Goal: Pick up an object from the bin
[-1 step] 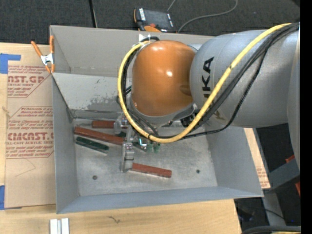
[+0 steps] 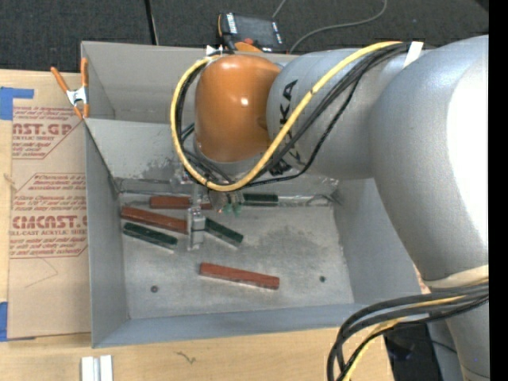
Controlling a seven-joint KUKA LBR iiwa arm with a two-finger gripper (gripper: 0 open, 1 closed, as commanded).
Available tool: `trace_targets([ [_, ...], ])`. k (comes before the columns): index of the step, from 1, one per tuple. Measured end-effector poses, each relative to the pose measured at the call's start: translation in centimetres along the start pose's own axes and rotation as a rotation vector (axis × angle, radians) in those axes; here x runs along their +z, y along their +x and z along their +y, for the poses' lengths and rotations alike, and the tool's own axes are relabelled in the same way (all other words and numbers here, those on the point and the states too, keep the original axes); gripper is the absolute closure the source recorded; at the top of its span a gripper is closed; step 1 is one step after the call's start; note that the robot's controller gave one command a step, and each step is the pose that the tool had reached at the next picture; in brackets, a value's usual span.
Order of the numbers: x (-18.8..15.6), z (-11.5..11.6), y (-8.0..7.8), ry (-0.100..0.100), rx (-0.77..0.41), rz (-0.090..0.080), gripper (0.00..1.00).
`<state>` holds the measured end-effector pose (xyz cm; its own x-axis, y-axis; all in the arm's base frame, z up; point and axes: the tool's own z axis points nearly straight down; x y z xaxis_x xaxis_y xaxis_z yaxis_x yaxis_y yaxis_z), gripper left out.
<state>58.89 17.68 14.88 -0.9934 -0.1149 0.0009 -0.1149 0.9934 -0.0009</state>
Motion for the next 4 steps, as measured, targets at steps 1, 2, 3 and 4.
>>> trace_targets([
  [1, 8.0, -3.8, 0.8, -0.003, -0.04, -0.005, 0.0],
  [2, 7.6, -3.8, 0.6, -0.002, -0.039, -0.012, 1.0],
  [3, 6.7, -1.6, 4.6, -0.002, -0.456, -0.002, 1.0],
  [4, -9.8, -1.0, 5.7, -0.001, -0.439, -0.012, 1.0],
])
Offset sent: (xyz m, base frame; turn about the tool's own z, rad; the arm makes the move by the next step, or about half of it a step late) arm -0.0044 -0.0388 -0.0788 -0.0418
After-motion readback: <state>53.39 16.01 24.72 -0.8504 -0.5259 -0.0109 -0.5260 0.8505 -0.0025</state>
